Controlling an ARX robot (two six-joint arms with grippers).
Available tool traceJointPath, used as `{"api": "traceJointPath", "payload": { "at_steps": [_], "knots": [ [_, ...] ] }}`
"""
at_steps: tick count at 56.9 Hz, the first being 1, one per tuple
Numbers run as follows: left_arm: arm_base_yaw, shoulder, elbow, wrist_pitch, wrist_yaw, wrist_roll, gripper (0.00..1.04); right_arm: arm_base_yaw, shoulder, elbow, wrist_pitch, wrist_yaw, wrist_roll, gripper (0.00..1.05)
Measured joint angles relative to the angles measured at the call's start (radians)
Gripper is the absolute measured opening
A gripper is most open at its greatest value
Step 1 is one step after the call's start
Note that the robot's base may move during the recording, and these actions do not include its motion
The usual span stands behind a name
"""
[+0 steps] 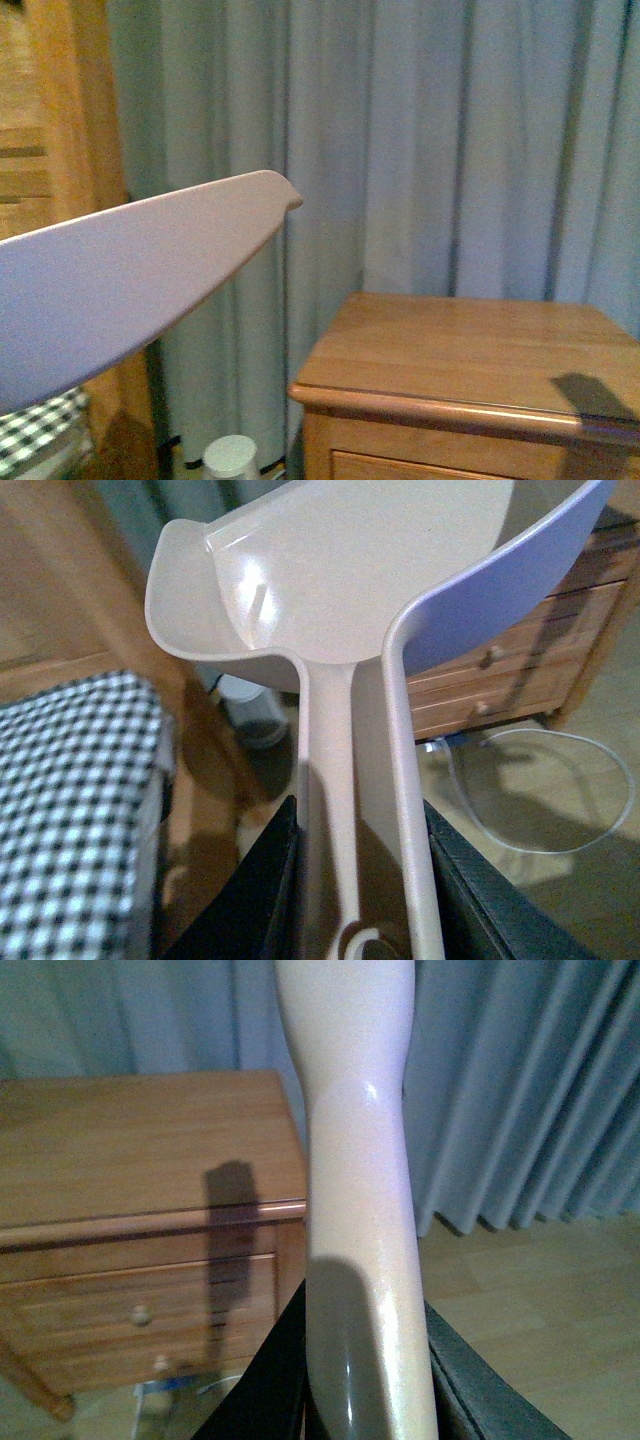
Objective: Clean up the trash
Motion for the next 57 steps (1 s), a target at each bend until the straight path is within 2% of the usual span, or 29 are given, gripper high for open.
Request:
{"api": "traceJointPath", "payload": {
  "at_steps": [57],
  "knots": [
    [0.0,0.0,-0.001,0.003,0.006,0.0,0.29,0.0,0.0,-0.001,0.002,0.003,0.0,0.21]
  ]
}}
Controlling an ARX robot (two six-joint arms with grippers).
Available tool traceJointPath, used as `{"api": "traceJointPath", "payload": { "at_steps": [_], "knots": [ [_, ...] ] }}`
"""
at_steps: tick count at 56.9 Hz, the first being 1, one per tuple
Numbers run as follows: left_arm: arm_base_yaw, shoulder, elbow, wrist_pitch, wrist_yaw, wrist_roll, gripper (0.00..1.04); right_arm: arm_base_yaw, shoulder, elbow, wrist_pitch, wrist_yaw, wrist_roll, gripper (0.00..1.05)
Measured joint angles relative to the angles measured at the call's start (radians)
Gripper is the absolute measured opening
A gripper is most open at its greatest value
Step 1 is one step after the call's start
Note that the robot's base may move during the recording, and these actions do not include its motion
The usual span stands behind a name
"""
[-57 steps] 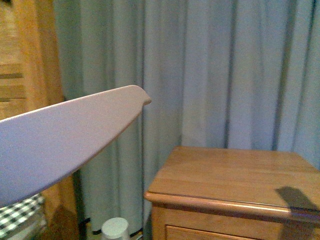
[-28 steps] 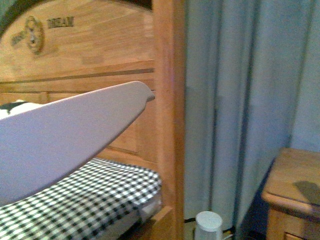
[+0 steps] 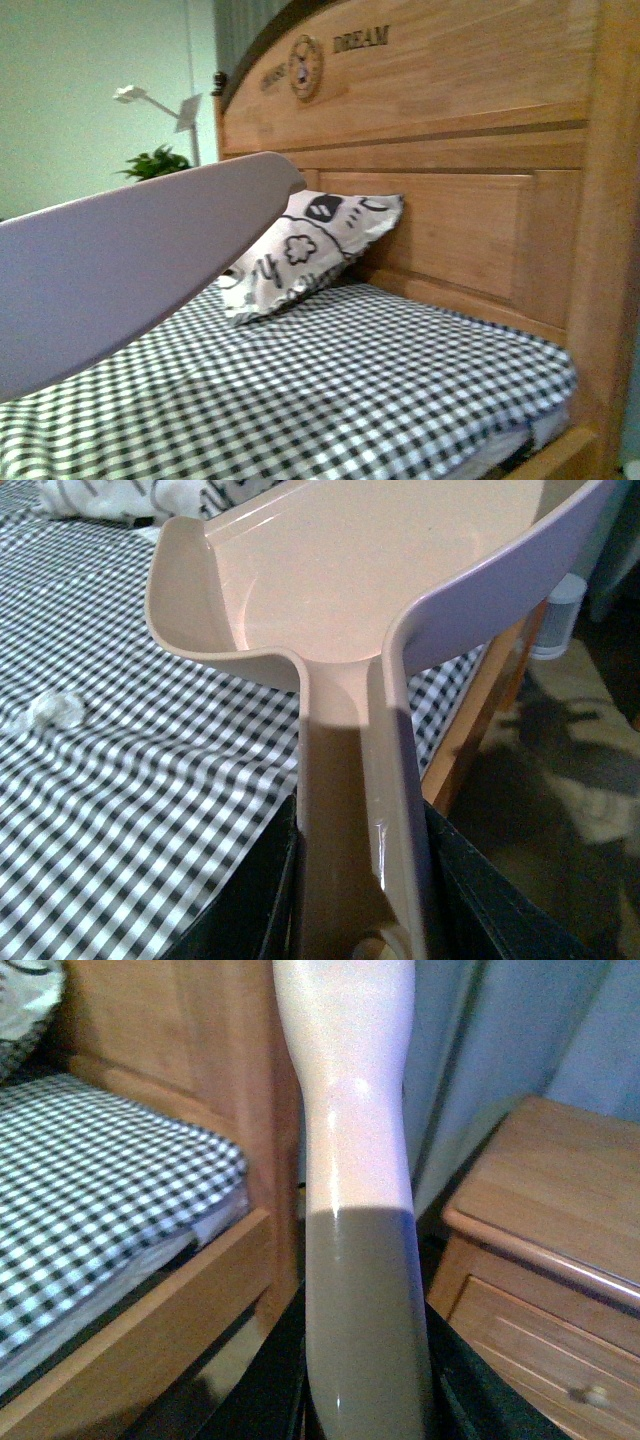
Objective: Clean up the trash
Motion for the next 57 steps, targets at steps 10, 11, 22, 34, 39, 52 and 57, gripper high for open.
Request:
{"api": "traceJointPath", "payload": {
  "at_steps": [10,11,22,34,39,52,57],
  "knots": [
    [0.0,-0.003,-0.001,0.001,0.0,0.0,0.29,0.0,0.0,0.0,0.0,0.003,0.0,0.21],
    [0.0,-0.002,-0.001,0.002,0.001,0.0,0.29,0.0,0.0,0.0,0.0,0.002,0.0,0.21],
    [-0.001,-0.004,-0.003,0.003,-0.002,0.0,0.29,0.0,0.0,0.0,0.001,-0.003,0.0,0.21],
    [0.001,-0.004,-0.004,0.002,-0.01,-0.001,0.29,0.002,0.003,0.0,0.0,-0.009,0.0,0.21],
    [0.0,-0.004,-0.004,0.002,-0.004,-0.002,0.29,0.002,0.008,-0.001,0.0,-0.01,0.0,0.21],
    [-0.001,-0.003,-0.004,0.002,0.002,-0.002,0.29,0.001,0.0,0.0,0.001,0.001,0.0,0.21],
    [-0.001,-0.003,-0.004,0.002,0.001,-0.002,0.29,0.002,0.0,0.0,0.001,-0.001,0.0,0.21]
  ]
}}
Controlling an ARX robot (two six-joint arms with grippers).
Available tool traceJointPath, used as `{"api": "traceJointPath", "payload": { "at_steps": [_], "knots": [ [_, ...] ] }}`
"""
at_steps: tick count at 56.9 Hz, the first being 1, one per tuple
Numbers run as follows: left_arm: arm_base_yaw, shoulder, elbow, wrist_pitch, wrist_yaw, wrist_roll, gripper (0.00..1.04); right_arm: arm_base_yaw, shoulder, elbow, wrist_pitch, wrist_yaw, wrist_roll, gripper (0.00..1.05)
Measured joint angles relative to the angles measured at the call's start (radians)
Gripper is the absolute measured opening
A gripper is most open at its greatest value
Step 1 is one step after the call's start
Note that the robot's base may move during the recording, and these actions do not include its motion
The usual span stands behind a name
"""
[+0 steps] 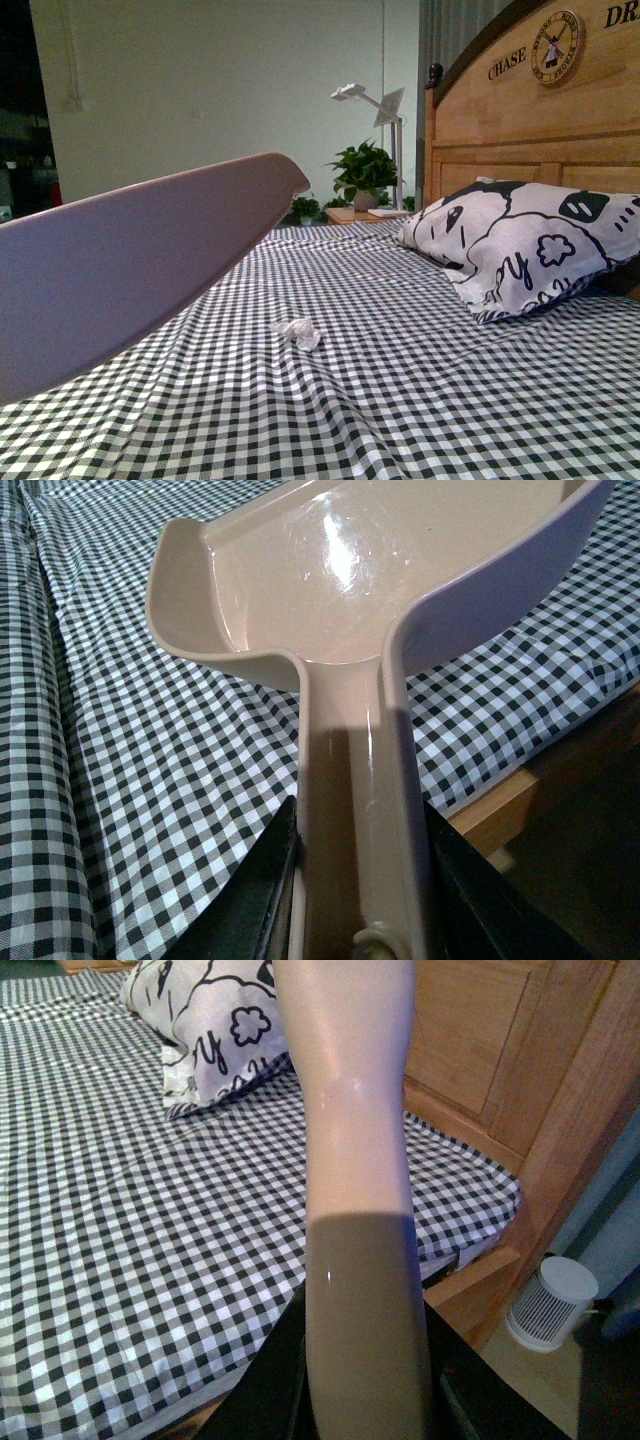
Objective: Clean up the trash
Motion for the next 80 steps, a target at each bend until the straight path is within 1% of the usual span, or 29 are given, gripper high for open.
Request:
{"api": "traceJointPath", "payload": {
  "at_steps": [8,15,21,29,37,42,48,57,63,73,76,80],
  "knots": [
    [0.0,0.0,0.0,0.0,0.0,0.0,0.29,0.0,0.0,0.0,0.0,0.0,0.0,0.21],
    [0.022,0.034,0.003,-0.008,0.077,-0.108,0.29,0.0,0.0,0.0,0.0,0.0,0.0,0.21],
    [0.041,0.104,0.003,0.063,0.082,-0.148,0.29,0.0,0.0,0.0,0.0,0.001,0.0,0.21],
    [0.079,0.228,0.006,0.216,0.085,-0.108,0.29,0.0,0.0,0.0,0.0,0.0,0.0,0.21],
    [0.119,0.406,0.028,0.364,0.124,-0.007,0.29,0.0,0.0,0.0,0.0,0.001,0.0,0.21],
    [0.136,0.532,0.06,0.458,0.171,0.072,0.29,0.0,0.0,0.0,0.0,0.001,0.0,0.21],
    [0.144,0.663,0.113,0.533,0.233,0.156,0.29,0.0,0.0,0.0,0.0,0.001,0.0,0.21],
    [0.143,0.834,0.176,0.647,0.275,0.329,0.29,0.0,0.0,0.0,0.0,0.001,0.0,0.21],
    [0.14,0.936,0.209,0.718,0.257,0.47,0.29,0.0,0.0,0.0,0.0,0.001,0.0,0.21],
    [0.122,1.104,0.267,0.845,0.154,0.676,0.29,0.0,0.0,0.0,0.0,0.001,0.0,0.21],
    [0.111,1.152,0.294,0.847,0.122,0.72,0.29,0.0,0.0,0.0,0.0,0.001,0.0,0.21],
    [0.095,1.186,0.318,0.833,0.095,0.738,0.29,0.0,0.0,0.0,0.0,0.0,0.0,0.21]
  ]
}}
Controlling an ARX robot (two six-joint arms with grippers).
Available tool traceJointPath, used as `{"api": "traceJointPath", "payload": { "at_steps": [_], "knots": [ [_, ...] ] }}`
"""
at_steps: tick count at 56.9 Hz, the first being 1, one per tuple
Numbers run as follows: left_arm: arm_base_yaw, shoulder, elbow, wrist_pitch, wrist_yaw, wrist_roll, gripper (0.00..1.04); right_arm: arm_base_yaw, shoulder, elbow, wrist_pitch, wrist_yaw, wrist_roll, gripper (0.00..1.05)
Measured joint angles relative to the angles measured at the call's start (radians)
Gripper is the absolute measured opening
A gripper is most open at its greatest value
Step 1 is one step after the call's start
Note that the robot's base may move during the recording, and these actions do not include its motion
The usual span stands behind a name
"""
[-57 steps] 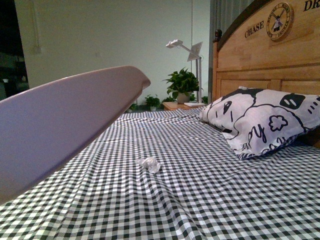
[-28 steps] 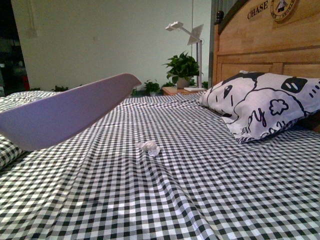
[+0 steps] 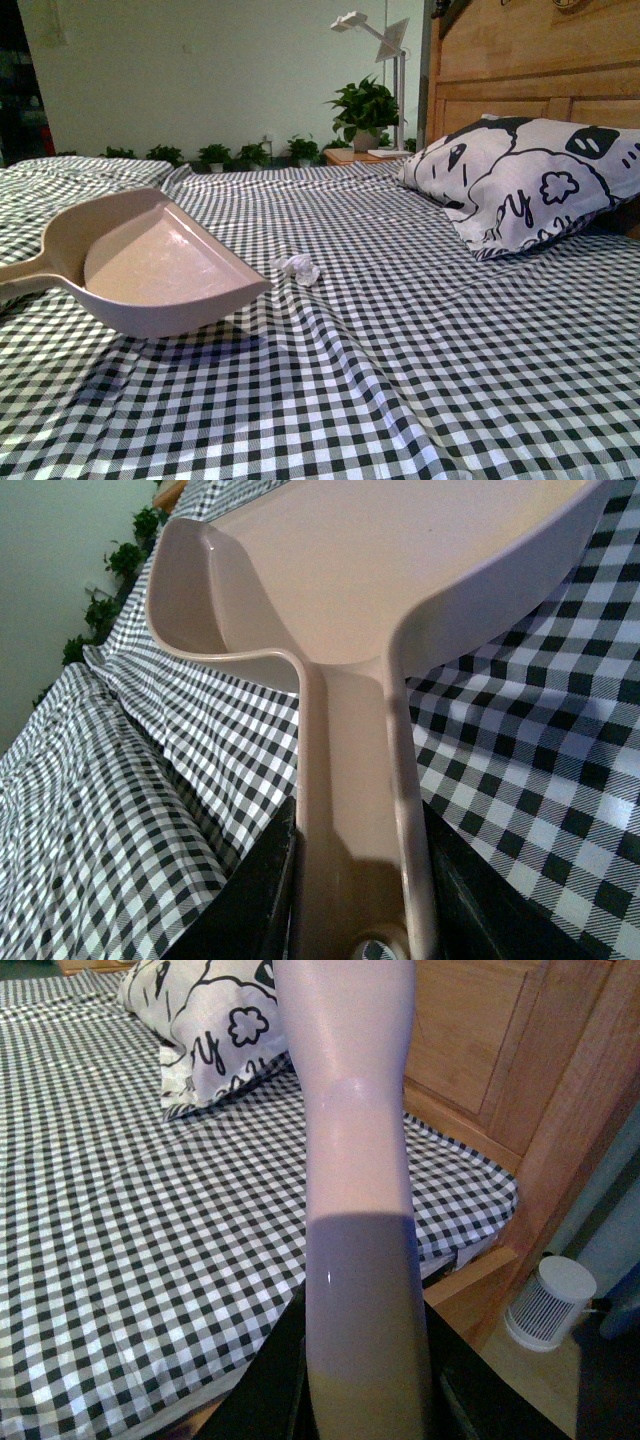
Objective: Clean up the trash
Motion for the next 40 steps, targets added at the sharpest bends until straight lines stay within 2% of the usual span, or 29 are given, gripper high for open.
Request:
{"api": "traceJointPath", "payload": {
  "at_steps": [21,40],
  "knots": [
    [-0.064,0.105,0.163,-0.176,-0.09,-0.056,0.29,0.0,0.0,0.0,0.0,0.0,0.0,0.21],
    [-0.101,0.147,0.243,-0.213,-0.104,-0.169,0.29,0.0,0.0,0.0,0.0,0.0,0.0,0.21]
  ]
}}
